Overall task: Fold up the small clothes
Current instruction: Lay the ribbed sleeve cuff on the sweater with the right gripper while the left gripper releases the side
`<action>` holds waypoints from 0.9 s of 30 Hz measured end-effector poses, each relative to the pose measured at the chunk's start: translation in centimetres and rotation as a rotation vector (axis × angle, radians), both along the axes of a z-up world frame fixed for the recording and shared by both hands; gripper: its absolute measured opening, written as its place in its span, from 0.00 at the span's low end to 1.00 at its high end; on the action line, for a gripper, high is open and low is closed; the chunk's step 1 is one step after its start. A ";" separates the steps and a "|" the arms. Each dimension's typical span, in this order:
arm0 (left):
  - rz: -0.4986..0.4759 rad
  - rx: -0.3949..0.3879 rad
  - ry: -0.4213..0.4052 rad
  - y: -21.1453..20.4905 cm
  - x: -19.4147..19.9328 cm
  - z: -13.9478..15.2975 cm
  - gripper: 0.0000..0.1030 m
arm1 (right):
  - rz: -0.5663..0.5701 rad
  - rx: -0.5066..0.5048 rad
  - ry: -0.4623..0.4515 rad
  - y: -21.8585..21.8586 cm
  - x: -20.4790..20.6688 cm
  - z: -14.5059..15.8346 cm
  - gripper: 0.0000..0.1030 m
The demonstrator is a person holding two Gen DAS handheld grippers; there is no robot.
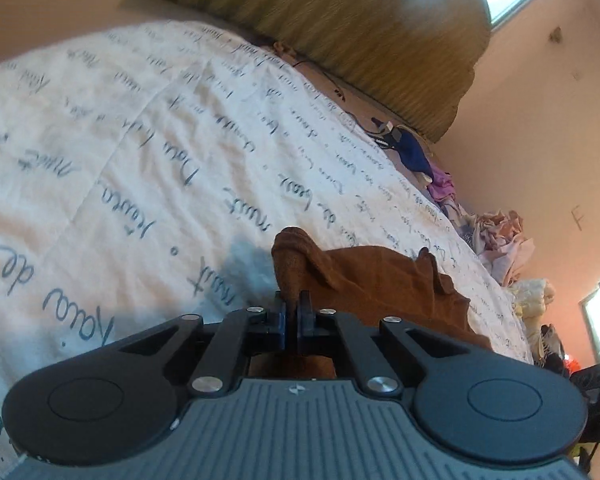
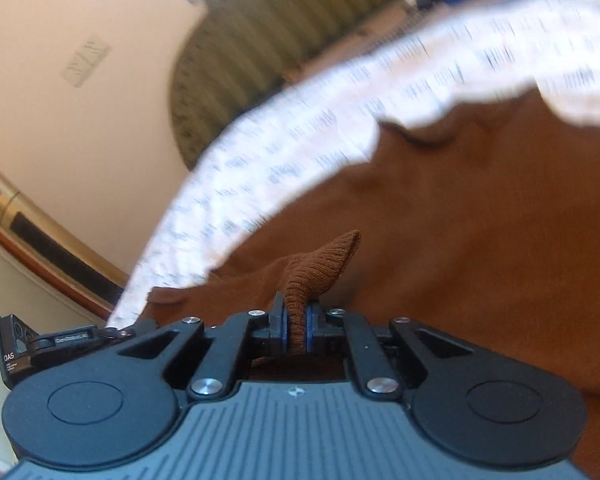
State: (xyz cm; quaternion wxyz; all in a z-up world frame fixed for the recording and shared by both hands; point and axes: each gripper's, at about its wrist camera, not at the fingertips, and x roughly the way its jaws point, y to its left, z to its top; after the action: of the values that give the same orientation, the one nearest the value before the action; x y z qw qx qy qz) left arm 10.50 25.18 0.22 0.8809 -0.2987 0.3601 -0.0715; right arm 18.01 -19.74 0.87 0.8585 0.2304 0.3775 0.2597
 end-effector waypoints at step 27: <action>-0.049 0.066 0.111 -6.7 3.8 -2.4 0.64 | -0.201 -0.222 0.065 -14.7 -3.0 -5.0 0.07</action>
State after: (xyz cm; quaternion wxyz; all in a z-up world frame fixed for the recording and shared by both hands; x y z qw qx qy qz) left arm 14.29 18.47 -2.15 0.8669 -0.2641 0.4178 -0.0646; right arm 14.98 -34.46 -4.17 0.8877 0.1789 0.4065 0.1215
